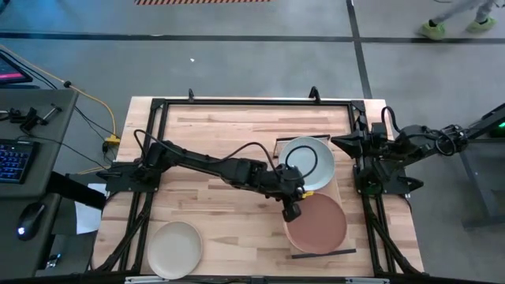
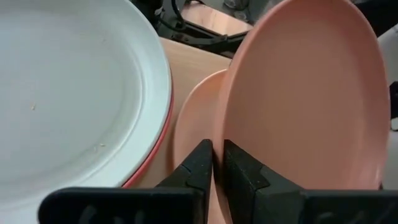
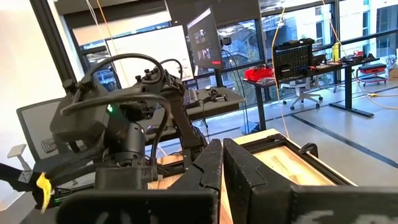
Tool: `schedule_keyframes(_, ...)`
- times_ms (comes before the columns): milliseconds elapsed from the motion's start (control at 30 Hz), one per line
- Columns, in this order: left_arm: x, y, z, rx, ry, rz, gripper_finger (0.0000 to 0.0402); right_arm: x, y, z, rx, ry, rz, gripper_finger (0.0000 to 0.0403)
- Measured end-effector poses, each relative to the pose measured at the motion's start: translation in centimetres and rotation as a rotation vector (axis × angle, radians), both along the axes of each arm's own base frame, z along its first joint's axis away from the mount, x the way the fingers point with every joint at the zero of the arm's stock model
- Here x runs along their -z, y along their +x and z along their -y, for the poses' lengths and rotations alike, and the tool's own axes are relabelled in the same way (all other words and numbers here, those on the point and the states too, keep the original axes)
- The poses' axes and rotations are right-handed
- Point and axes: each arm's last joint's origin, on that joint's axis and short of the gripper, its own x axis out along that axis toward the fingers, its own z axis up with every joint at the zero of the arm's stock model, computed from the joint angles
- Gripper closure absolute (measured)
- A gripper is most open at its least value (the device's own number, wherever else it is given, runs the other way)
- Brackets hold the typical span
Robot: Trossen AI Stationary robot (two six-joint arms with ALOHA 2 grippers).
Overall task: Place and stack plates onto a shelf
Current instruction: Stack the brown plate on top of the light orange plate on the shelf, then stack the gray plate on top of the brown plate on the shelf
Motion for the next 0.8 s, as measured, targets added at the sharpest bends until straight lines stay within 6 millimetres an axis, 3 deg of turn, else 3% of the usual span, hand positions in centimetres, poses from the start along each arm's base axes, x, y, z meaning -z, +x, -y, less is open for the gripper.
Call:
schedule_keyframes(133,0.0,0.0,0.0,0.015,0.007,0.002,0.0364,0.0,0.0,0.0,0.000,0.001,0.000,0.0402)
schedule_keyframes(367,-0.1,-0.1,0.1,0.040,-0.004,-0.005,0.0307,0.0,0.0,0.0,-0.002,0.017,-0.002,0.0402)
schedule_keyframes(633,-2.4,-1.3,-1.5,0.038,-0.005,0.003,0.0269,0.1,0.0,0.0,-0.002,0.021,-0.002,0.0402)
schedule_keyframes(800,-4.4,-3.6,-2.0,0.077,0.023,-0.054,0.0269,0.1,0.0,0.0,-0.003,0.023,-0.011,0.0402)
